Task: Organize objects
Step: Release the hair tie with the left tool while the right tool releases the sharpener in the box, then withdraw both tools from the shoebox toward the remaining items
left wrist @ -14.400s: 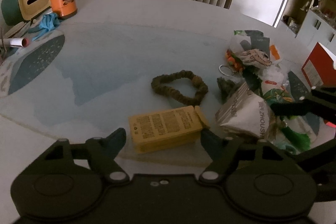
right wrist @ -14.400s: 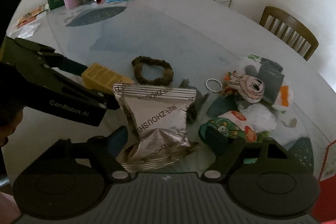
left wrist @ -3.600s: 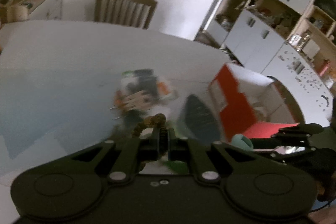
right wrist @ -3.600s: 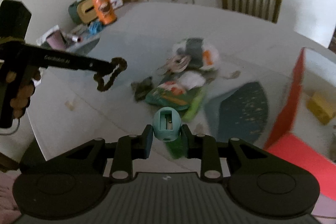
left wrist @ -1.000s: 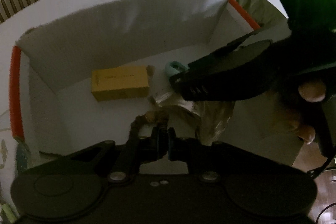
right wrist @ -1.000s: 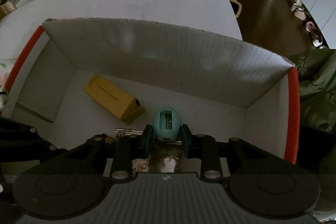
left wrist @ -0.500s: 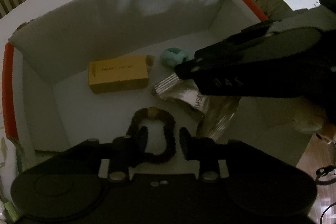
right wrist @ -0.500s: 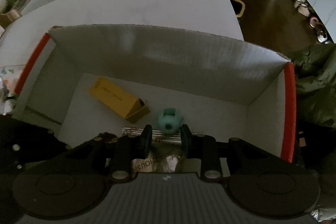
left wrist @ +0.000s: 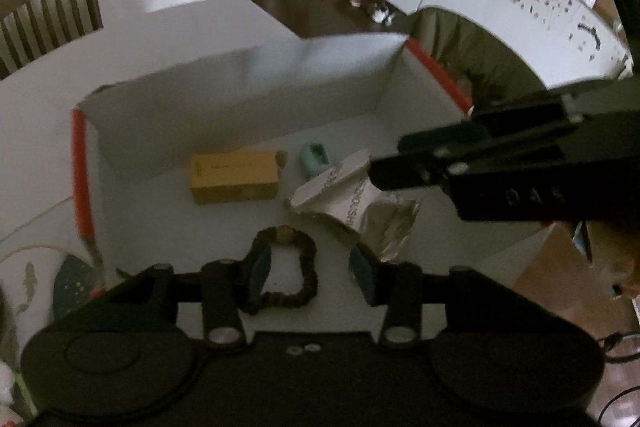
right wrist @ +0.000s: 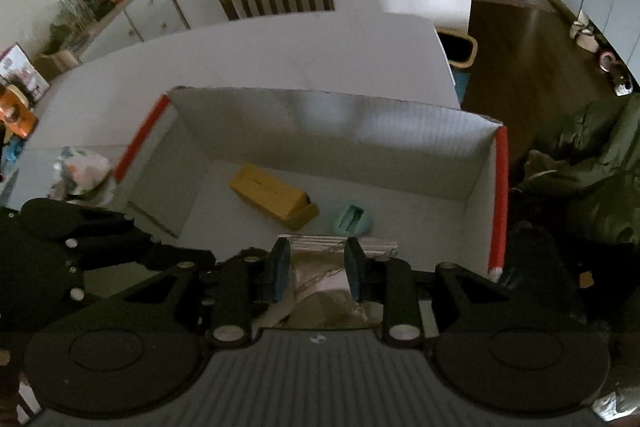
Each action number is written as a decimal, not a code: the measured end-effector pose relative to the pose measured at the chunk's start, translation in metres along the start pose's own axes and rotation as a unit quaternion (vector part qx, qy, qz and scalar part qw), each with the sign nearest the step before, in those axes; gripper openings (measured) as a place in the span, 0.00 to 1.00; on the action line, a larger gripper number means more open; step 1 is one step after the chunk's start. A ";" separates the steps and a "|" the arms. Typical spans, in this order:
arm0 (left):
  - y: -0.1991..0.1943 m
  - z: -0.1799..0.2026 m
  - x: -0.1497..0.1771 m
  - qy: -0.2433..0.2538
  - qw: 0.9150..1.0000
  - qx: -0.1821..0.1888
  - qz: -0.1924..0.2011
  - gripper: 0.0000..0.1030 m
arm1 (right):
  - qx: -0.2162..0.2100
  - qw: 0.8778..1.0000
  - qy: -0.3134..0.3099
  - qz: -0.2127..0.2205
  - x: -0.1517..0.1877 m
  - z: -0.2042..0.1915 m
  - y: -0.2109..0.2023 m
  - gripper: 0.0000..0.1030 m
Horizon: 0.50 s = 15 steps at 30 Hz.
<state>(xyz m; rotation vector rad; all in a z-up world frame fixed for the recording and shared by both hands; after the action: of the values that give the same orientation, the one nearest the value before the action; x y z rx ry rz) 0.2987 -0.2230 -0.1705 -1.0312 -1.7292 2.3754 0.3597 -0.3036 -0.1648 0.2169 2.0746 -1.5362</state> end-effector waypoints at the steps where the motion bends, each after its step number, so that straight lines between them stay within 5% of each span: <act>1: -0.006 0.000 0.000 -0.003 1.000 0.001 0.007 0.43 | -0.003 1.000 -0.001 0.004 0.001 -0.002 -0.006 0.27; 15: -0.101 -0.021 0.026 -0.037 0.993 0.005 0.109 0.47 | -0.024 0.997 -0.004 0.070 0.014 -0.048 -0.077 0.28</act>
<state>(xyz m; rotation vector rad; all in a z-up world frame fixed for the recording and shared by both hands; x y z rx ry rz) 0.2540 -0.1568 -0.1003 -1.2026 -1.7066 2.5799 0.2983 -0.2875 -0.0975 0.3293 2.0413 -1.4007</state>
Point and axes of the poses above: each gripper's, at about its wrist camera, not at the fingertips, and y roughly the way its jaws point, z to its right, x to its underside, the point moved 8 cm from there along y, roughly the way its jaws point
